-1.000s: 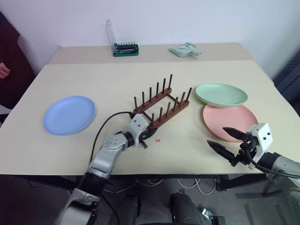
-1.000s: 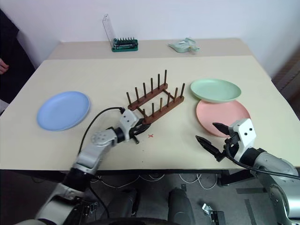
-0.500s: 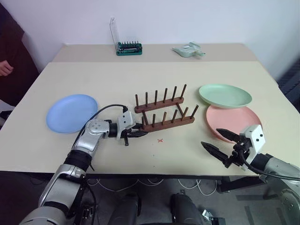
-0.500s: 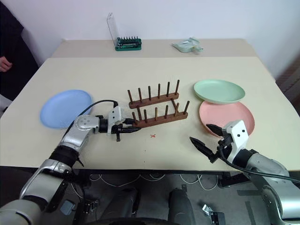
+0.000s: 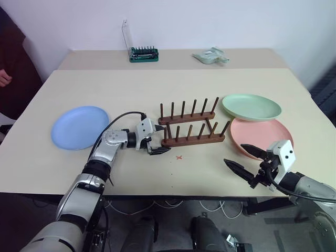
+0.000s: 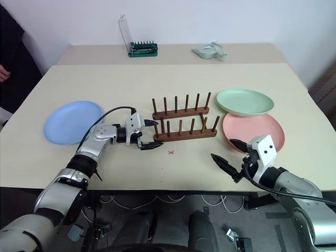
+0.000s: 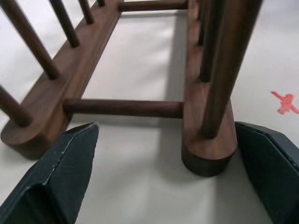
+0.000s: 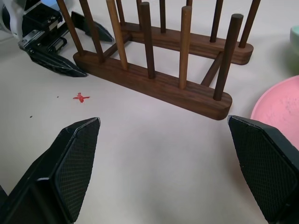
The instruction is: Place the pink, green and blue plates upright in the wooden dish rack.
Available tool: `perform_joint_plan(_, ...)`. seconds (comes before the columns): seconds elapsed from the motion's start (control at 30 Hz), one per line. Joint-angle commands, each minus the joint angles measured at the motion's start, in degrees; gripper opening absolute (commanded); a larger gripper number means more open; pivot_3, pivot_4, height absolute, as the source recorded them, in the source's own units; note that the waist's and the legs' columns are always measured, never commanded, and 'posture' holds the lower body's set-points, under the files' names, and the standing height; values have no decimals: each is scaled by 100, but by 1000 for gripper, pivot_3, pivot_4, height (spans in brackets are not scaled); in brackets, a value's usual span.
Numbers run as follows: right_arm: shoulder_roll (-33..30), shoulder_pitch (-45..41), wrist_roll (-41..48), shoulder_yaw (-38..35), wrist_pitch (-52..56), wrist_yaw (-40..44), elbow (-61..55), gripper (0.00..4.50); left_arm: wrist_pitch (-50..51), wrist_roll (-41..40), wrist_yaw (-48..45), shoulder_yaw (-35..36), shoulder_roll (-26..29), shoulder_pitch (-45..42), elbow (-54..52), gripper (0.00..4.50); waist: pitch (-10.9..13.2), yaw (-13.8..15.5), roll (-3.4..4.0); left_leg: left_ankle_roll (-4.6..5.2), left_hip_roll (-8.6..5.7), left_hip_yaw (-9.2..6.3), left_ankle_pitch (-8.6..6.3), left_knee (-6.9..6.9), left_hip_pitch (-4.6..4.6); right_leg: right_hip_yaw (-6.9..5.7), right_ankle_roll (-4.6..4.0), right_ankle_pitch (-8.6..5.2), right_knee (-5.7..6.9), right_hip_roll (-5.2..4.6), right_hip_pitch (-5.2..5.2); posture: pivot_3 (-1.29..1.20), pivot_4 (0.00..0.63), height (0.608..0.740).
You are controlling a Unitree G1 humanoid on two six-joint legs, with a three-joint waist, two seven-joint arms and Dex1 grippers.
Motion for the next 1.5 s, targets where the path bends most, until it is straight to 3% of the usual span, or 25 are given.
perform_joint_plan(0.03,-51,-104,-9,59,-43,-19,-285,4500,819,-167,124,211,240,366,-641,4479,1,-35,-1,0,1,0,0,0,0,0,0,0,2,1,-1,0,150,740)
perform_joint_plan(0.1,-36,-195,-19,190,29,-76,-329,4236,1433,-376,148,339,434,748,-1446,4499,1,-111,-2,0,3,-1,0,-1,1,0,-1,0,10,1,-6,0,150,740)
perform_joint_plan(0.2,-73,-349,-196,460,123,-181,-249,3104,2297,-585,226,403,741,1406,-2633,3661,2,-144,-1,0,12,5,0,-9,12,3,-3,-1,16,4,-7,0,150,740)
perform_joint_plan(0.4,-232,-649,-563,1007,435,-271,-120,48,3349,-771,315,69,1019,2313,-4309,679,1,-43,2,-1,15,3,-1,-8,14,4,-17,-8,10,-2,2,0,150,740)
perform_joint_plan(0.43,-258,-753,-739,1179,461,-338,-59,0,3369,-676,459,-11,940,2336,-4369,204,1,-20,1,-1,14,0,-1,-5,10,3,-18,-9,9,-2,3,0,150,740)
perform_joint_plan(0.53,-222,-1170,-1355,1764,500,-631,196,0,3203,-354,1097,-129,567,2221,-4214,204,1,46,2,-1,8,7,-1,-3,10,4,-19,-9,0,-4,4,0,150,740)
perform_joint_plan(0.87,152,-2320,-2785,2617,741,-1599,1432,0,2989,184,2499,-148,-184,1723,-3379,204,0,44,1,-1,0,3,0,-2,9,2,-7,0,4,-3,1,0,150,740)
perform_joint_plan(1.5,767,-3600,-3612,2698,-115,-1819,3123,0,2490,332,3219,-14,-627,1030,-2197,204,-3,9,-2,-2,-1,4,1,2,23,2,-10,5,9,-1,13,0,150,740)
